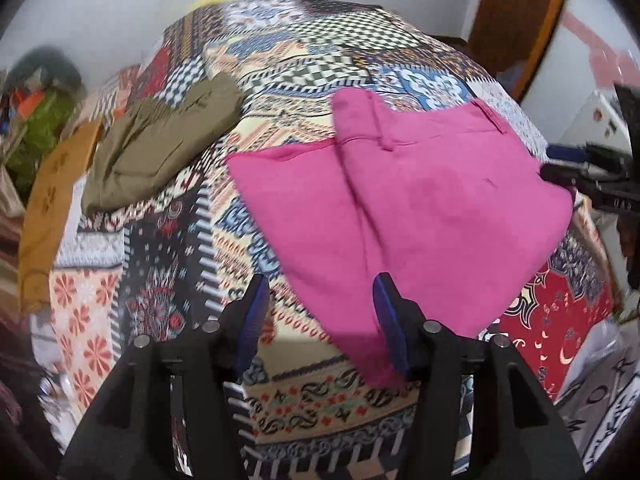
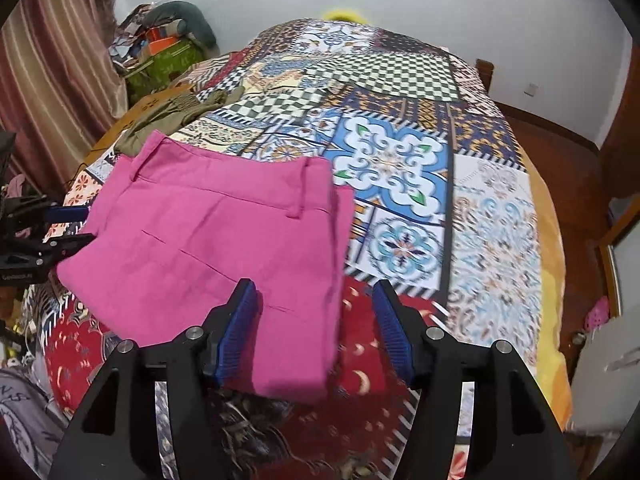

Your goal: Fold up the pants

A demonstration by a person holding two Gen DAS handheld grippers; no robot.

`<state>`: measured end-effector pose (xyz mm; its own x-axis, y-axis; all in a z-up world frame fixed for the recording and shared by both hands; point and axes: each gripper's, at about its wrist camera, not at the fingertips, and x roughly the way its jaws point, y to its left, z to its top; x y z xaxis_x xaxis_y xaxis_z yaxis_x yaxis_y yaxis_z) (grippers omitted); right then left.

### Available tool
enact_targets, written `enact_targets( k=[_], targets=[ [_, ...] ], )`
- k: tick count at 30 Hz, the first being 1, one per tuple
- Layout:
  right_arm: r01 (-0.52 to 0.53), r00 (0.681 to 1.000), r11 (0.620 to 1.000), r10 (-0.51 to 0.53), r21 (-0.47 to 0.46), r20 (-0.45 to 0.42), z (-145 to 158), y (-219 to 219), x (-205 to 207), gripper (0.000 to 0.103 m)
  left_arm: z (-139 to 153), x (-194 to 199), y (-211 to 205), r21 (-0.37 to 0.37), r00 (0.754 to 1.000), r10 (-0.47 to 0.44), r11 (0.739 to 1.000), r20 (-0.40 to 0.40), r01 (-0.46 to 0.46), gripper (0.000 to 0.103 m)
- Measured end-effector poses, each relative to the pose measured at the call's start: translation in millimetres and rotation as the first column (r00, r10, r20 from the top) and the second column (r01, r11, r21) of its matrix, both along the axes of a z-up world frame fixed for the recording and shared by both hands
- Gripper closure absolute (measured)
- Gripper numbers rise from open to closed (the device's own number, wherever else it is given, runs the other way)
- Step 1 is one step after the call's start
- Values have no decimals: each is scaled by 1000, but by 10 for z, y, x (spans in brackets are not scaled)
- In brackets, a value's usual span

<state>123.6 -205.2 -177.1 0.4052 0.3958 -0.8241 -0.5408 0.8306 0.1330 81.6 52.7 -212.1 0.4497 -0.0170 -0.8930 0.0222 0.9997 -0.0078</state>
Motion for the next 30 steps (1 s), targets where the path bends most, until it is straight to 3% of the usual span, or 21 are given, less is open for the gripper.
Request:
enact_targets(
  k=[3,7,11,16,22,30],
  targets=[
    [9,1000,1000,-9,-8,10,43,-23,12,46,55,24,87,-29,999,46,999,16,-45,49],
    [14,1000,1000,-14,25,21,118,8,58,46,126,116,113,-141,997,77,987,22,-73,47],
    [-1,1000,999,1,40,-6,65,126,128,46,128,203,57,-207,994,103,974,23,-96,36],
    [-25,999,999,26,22,-41,-86,236,157,46,33,261,18,-127,991,132,983,12,-129,34],
    [-17,995,998,23,62,-98,-166,178,256,40,-131,301,200,-212,979,199,956,-40,-202,31],
    [9,979,990,20,144,-201,-293,136,422,40,-132,395,182,-208,979,200,957,-32,-202,31]
  ],
)
